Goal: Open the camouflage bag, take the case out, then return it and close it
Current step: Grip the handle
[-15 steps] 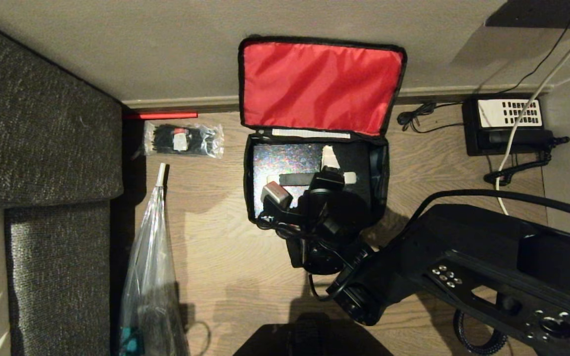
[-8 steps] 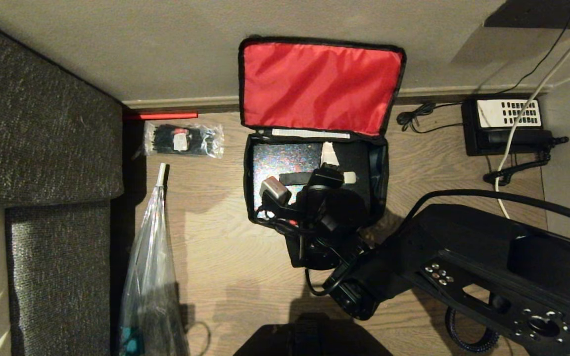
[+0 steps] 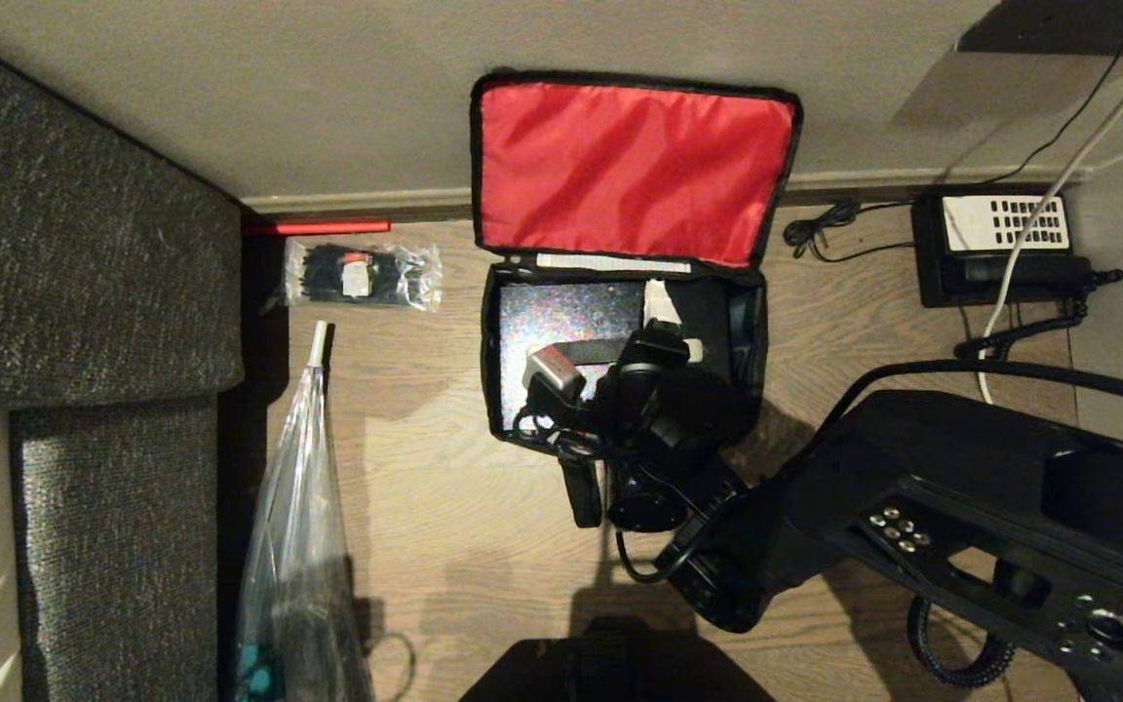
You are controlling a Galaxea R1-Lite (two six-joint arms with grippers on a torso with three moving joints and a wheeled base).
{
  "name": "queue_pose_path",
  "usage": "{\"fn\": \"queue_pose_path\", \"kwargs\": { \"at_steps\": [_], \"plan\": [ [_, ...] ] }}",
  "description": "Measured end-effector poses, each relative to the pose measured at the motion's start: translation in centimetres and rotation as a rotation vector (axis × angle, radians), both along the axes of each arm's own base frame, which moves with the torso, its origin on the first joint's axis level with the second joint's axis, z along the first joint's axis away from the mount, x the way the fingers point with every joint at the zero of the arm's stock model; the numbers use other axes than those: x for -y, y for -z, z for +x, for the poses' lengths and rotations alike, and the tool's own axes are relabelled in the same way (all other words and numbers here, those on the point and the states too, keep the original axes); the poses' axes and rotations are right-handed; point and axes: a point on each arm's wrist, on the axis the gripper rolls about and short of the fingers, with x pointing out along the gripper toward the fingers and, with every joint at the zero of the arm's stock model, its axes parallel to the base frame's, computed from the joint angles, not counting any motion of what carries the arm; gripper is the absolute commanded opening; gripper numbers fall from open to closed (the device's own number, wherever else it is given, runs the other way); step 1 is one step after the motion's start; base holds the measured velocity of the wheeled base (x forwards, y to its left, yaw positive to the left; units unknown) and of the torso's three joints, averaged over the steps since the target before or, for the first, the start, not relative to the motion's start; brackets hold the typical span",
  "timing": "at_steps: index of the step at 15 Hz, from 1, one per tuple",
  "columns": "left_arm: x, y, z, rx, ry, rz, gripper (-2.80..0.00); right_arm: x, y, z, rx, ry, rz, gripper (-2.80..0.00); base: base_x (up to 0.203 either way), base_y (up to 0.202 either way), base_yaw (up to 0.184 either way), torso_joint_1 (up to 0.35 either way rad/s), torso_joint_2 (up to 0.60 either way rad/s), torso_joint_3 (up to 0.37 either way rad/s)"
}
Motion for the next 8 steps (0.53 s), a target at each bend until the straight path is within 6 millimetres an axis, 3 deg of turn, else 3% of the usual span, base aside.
{"fn": "queue_pose_path", "kwargs": {
  "at_steps": [8],
  "plan": [
    [0.0, 0.0, 0.0, 0.000, 0.000, 0.000, -2.80, -0.6, -1.0, -1.8, -0.009, 0.007, 0.019, 0.00, 0.000, 0.000, 0.000, 0.000, 0.00, 0.000]
  ]
}}
